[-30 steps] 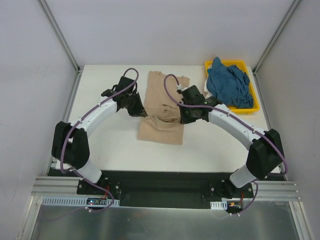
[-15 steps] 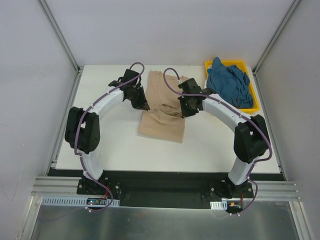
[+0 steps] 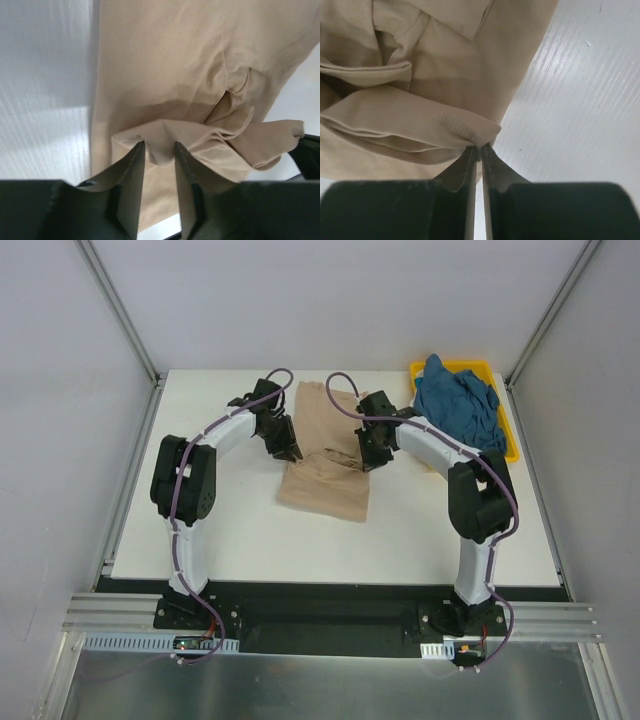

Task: Fold and stack the t-shirts
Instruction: Fold the folded rectangular tshirt in 1/3 of the way

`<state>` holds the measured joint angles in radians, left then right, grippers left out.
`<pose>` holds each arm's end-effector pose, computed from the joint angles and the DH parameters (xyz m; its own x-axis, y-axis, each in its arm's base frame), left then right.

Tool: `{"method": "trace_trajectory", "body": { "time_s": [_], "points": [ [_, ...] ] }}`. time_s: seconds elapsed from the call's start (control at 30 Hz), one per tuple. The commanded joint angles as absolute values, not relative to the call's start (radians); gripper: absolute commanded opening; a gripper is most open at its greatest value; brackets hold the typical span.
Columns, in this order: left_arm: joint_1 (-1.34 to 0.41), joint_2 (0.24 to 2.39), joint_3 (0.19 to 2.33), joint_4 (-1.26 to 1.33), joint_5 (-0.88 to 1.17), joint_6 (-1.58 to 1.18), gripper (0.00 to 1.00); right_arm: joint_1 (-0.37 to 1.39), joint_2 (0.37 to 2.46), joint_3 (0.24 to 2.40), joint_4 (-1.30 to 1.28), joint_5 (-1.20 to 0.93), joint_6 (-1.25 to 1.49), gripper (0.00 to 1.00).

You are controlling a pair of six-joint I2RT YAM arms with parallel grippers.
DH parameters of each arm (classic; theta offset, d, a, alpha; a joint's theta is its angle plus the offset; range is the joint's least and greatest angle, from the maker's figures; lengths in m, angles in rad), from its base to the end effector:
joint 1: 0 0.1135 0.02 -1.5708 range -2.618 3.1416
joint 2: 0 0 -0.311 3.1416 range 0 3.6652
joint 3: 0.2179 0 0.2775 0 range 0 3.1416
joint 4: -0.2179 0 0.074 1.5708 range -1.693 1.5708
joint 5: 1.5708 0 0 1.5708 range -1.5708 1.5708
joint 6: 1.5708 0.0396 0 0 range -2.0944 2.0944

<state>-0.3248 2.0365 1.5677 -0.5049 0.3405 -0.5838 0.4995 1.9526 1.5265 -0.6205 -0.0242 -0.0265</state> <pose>0.4612 -0.1692 0.2304 -0.9178 -0.2392 -0.3169 -0.0325 0.8408 -0.5403 0.4071 0.2232 0.2464 -0.7467 -0.4376 -0.5009 -0.5094 0.8605 0.0077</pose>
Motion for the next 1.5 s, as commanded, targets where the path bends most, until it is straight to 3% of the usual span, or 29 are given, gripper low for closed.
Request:
{"method": "trace_trajectory", "body": {
  "time_s": [0.0,0.03,0.17,0.2,0.27,0.3,0.33,0.73,1.2,1.47],
  "points": [
    [-0.305,2.042,1.614,-0.506,0.37,-0.563,0.38,0.483,1.98,1.589,-0.633,-0.032,-0.017,0.24],
    [-0.304,2.034,1.612,-0.506,0.37,-0.563,0.49,0.485,1.983,1.6,-0.641,-0.032,-0.015,0.29],
    [-0.304,1.985,1.595,-0.506,0.371,-0.566,0.7,0.483,1.95,1.592,-0.652,-0.046,-0.017,0.57],
    [-0.304,1.973,1.591,-0.506,0.373,-0.566,0.73,0.483,1.939,1.586,-0.652,-0.051,-0.018,0.77],
    [-0.304,1.925,1.568,-0.506,0.382,-0.574,0.82,0.483,1.896,1.556,-0.649,-0.058,-0.015,0.97],
    [-0.305,1.907,1.559,-0.505,0.396,-0.575,0.95,0.485,1.878,1.54,-0.644,-0.077,-0.012,0.97],
    [-0.311,1.87,1.534,-0.506,0.403,-0.577,0.99,0.486,1.838,1.522,-0.638,-0.092,-0.009,0.97],
    [-0.385,1.687,1.14,-0.259,0.61,-0.716,0.99,0.525,1.565,1.025,-0.141,-0.59,0.265,0.97],
    [-0.387,1.732,0.921,-0.199,0.549,-0.729,0.99,0.54,1.712,0.888,-0.074,-0.473,0.275,0.97],
    [-0.387,1.671,0.807,-0.195,0.518,-0.744,0.99,0.545,1.616,0.77,-0.12,-0.425,0.258,0.97]
  ]
}}
